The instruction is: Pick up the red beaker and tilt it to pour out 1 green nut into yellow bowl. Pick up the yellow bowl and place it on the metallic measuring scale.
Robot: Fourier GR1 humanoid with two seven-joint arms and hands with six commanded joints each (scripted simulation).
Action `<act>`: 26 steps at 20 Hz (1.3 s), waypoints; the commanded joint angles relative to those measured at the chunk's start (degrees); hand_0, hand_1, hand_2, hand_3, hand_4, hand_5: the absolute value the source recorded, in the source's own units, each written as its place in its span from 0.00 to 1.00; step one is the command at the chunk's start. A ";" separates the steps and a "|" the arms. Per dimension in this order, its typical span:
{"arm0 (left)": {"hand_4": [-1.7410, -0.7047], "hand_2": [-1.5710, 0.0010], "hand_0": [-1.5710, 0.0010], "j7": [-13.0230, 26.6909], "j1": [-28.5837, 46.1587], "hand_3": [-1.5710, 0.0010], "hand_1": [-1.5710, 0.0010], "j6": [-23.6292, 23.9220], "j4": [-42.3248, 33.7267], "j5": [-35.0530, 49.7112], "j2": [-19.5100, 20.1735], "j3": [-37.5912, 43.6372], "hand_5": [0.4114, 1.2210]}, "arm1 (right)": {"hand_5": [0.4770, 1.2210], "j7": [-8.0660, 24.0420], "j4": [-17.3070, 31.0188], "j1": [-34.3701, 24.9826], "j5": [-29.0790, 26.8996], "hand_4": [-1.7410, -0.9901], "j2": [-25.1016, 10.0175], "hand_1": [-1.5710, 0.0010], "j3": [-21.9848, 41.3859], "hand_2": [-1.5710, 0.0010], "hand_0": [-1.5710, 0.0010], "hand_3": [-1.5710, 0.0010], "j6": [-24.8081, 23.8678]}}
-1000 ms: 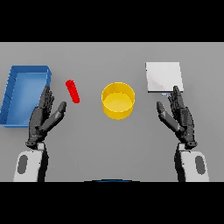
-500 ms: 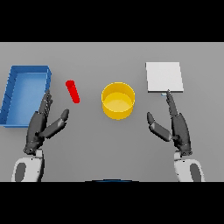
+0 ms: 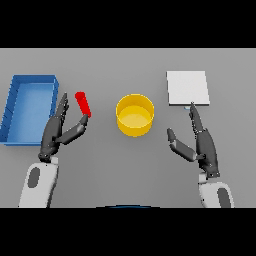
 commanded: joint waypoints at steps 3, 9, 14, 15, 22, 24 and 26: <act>0.57 1.00 1.00 -1.02 -4.87 1.00 1.00 1.09 5.70 -0.40 0.31 1.56 0.27 | 0.25 -2.01 0.16 0.50 -0.37 0.70 0.22 1.00 0.22 1.00 1.00 1.00 0.37; 0.54 1.00 1.00 -6.44 -12.98 1.00 1.00 2.58 19.28 -0.20 -1.02 4.32 0.27 | 0.26 -1.43 0.85 -0.30 -0.32 0.66 0.03 1.00 -0.47 1.00 1.00 1.00 -0.17; 0.48 1.00 1.00 -9.94 -18.88 1.00 1.00 4.43 26.97 -2.22 -0.83 4.92 0.30 | 0.28 -0.63 0.50 -0.77 -0.69 0.65 -0.49 1.00 -0.75 1.00 1.00 1.00 0.30; 0.47 1.00 1.00 -10.66 -19.64 1.00 1.00 4.80 28.22 -2.33 -1.03 5.13 0.31 | 0.28 -1.40 0.14 0.12 -1.40 0.65 -0.33 1.00 -0.81 1.00 1.00 1.00 0.61; 0.43 0.97 1.00 -14.98 -25.47 1.00 0.98 7.24 36.69 -2.71 -1.85 7.07 0.38 | 0.29 -1.39 -0.98 0.63 -0.47 0.64 -0.42 1.00 -0.30 1.00 1.00 1.00 0.31; 0.37 0.77 0.79 -16.59 -25.94 0.86 0.77 8.81 37.87 -2.30 -2.63 8.02 0.44 | 0.29 -0.66 -0.47 0.36 -0.08 0.65 -0.14 1.00 -0.30 1.00 1.00 1.00 -0.14; 0.25 0.49 0.51 -16.04 -27.18 0.63 0.49 10.02 38.96 -2.57 -3.00 8.50 0.64 | 0.29 -0.96 -0.96 -0.02 -0.26 0.66 -0.78 1.00 -0.64 1.00 1.00 1.00 0.04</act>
